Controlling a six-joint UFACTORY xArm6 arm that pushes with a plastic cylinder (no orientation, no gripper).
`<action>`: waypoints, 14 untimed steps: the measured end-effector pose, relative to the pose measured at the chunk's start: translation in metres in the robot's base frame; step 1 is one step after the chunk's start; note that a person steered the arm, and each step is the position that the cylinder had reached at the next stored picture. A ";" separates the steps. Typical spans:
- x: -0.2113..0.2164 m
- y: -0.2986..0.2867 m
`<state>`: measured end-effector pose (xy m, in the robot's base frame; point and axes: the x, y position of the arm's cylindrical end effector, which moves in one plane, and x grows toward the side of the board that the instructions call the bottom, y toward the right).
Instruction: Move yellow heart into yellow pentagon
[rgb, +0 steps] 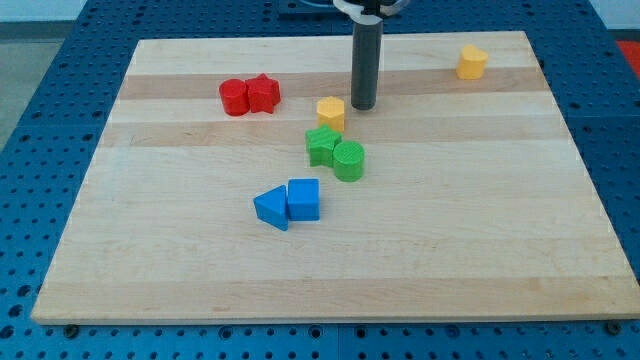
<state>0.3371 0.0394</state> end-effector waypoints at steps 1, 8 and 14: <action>0.000 0.006; -0.068 0.106; -0.025 0.101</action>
<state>0.3122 0.1403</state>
